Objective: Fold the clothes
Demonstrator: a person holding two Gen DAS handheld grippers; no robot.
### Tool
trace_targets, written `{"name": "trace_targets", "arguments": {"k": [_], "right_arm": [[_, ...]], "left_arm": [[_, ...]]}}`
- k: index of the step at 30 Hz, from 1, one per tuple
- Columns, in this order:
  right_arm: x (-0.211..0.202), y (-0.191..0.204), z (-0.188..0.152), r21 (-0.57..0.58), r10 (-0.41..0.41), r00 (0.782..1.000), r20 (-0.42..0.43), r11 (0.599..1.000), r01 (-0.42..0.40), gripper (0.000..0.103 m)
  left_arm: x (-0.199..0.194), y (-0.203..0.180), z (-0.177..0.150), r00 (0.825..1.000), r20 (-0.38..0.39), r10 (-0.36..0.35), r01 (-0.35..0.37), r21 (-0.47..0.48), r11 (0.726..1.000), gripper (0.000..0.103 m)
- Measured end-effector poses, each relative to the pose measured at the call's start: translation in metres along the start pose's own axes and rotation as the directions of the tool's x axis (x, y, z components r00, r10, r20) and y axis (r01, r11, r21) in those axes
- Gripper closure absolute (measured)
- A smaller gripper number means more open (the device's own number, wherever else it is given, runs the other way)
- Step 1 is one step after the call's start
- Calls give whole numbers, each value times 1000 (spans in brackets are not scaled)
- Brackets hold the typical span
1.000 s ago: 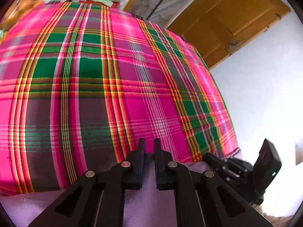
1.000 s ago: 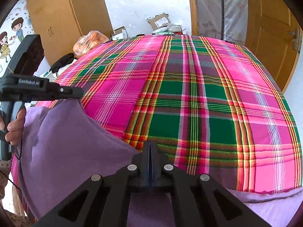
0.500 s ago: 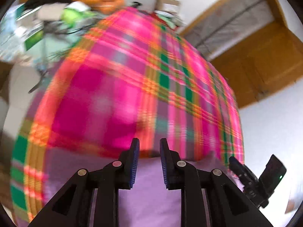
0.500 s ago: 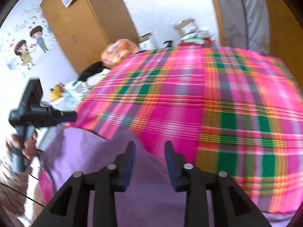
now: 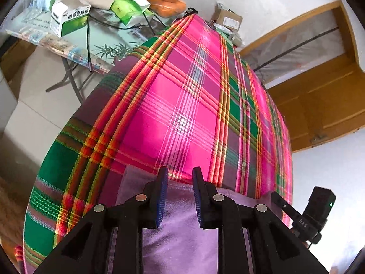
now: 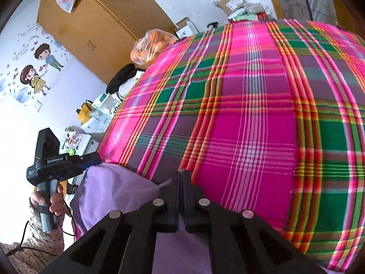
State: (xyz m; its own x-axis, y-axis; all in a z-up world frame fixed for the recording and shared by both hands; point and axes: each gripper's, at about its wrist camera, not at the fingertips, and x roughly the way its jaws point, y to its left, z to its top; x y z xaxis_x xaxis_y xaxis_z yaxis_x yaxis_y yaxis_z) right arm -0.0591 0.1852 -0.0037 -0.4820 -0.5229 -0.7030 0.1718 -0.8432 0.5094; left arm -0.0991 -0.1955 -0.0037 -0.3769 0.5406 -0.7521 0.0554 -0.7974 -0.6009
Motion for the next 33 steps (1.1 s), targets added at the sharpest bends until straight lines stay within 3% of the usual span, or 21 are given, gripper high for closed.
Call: {"name": "trace_targets", "arguments": {"k": [5,8,15,18,22,30,33], "right_arm": [[-10,5,4,-3,-64,993,99,998,65,101],[10,6,4,-27,-147,988,49,989,148,101],[20,2,2,-39,-198,980,37,979,199,102],[9,-4,1,-10,-206,977,45,978,207,99],[-35,-12,-5,18,-200,970,140,980,199,91],[-113,-44,-43,69,-373,907,194,928,367,90],[-137,-65,-69,119,-438,881,178,898,423,78]], "left_arm": [[1,7,2,1000,8,-20,21,-26,999,83],[2,10,3,999,13,-30,31,-40,999,90],[3,11,2,1000,15,-25,25,-49,998,92],[1,3,-3,999,15,-33,34,-34,999,92],[-3,-12,-13,999,15,-49,50,-4,999,87],[-11,-40,-32,997,13,-82,81,55,995,85],[-14,-51,-39,995,11,-94,93,77,993,85]]}}
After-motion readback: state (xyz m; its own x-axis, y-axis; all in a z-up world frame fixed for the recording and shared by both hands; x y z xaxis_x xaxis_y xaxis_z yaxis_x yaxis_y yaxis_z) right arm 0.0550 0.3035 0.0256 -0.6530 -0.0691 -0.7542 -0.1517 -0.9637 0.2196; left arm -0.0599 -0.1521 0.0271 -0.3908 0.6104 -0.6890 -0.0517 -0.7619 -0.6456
